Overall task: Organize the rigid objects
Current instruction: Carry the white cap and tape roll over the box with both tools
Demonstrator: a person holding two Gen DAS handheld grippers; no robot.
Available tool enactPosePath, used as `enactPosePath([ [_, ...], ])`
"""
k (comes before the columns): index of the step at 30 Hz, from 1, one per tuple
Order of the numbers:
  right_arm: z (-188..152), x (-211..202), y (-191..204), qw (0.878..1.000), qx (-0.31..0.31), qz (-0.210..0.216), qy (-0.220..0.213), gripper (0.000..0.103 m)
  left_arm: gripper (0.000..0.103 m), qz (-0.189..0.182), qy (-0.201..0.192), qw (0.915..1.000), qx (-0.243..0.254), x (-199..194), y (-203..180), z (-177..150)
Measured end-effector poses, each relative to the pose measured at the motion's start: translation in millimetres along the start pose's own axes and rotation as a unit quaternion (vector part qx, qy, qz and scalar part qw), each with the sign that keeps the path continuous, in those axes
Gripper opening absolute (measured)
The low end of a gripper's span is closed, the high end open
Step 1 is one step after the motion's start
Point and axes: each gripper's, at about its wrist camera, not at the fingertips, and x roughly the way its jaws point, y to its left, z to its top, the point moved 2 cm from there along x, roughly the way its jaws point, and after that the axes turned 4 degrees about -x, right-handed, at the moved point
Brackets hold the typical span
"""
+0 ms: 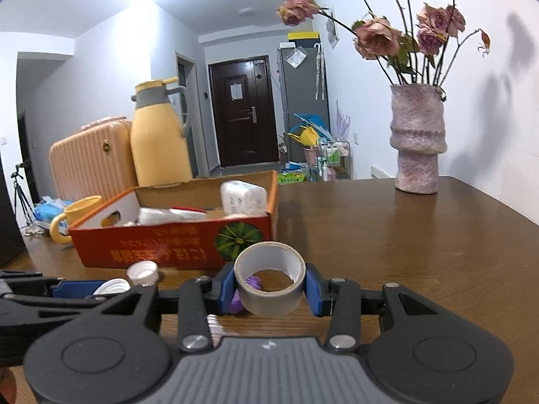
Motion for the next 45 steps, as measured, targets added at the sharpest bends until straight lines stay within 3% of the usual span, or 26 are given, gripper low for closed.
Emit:
enactPosePath([
  [7, 12, 5, 26, 1.000, -0.008, 0.007, -0.004, 0.041, 0.040, 0.000, -0.031, 0.9994, -0.017, -24, 30, 13],
  [20, 45, 23, 57, 0.999, -0.022, 0.013, -0.022, 0.041, 0.040, 0.018, -0.067, 0.9967, -0.043, -28, 75, 45],
  [45, 86, 101, 69, 0.999, -0.013, 0.022, -0.032, 0.041, 0.040, 0.043, -0.085, 0.9903, -0.102, 38, 110, 102],
])
